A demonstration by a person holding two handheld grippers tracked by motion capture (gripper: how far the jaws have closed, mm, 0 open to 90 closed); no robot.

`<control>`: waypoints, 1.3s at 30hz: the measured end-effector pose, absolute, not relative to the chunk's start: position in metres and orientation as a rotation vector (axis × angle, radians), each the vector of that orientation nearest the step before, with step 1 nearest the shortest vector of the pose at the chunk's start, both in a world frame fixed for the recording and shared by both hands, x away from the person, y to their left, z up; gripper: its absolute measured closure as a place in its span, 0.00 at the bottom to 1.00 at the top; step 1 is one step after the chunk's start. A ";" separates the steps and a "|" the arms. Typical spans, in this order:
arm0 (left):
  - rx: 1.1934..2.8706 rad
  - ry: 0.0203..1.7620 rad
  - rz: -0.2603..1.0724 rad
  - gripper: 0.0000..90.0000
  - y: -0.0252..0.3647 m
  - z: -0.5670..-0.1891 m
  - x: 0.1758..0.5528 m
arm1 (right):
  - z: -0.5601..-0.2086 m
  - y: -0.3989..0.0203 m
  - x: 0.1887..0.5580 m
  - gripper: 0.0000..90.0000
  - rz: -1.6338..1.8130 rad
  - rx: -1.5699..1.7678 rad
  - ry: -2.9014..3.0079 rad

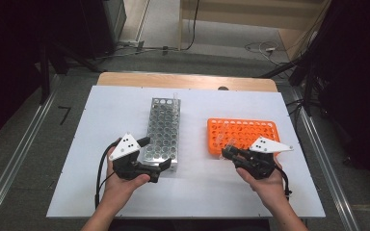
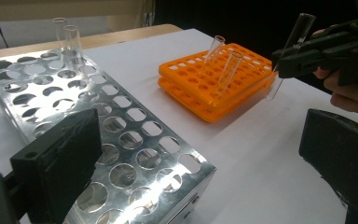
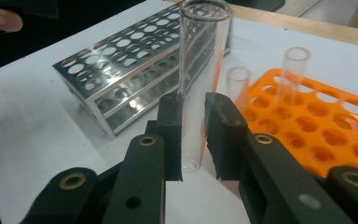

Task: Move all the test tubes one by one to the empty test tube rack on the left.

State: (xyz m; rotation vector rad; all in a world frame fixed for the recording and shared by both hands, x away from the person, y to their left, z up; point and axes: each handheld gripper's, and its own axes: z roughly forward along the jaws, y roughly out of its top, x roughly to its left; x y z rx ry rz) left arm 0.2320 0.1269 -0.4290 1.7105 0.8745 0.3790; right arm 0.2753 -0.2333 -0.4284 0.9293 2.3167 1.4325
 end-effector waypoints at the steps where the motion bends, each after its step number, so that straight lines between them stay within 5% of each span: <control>1: 1.716 0.870 0.383 0.00 0.126 -0.429 0.232 | -0.429 -0.231 0.274 0.82 1.434 0.920 2.326; 26: 1.725 0.776 0.327 0.02 0.098 -0.422 0.223 | -0.435 -0.177 0.247 0.82 1.467 0.743 2.479; 39: 1.737 0.699 0.271 0.34 0.079 -0.421 0.216 | -0.438 -0.155 0.236 0.82 1.470 0.669 2.530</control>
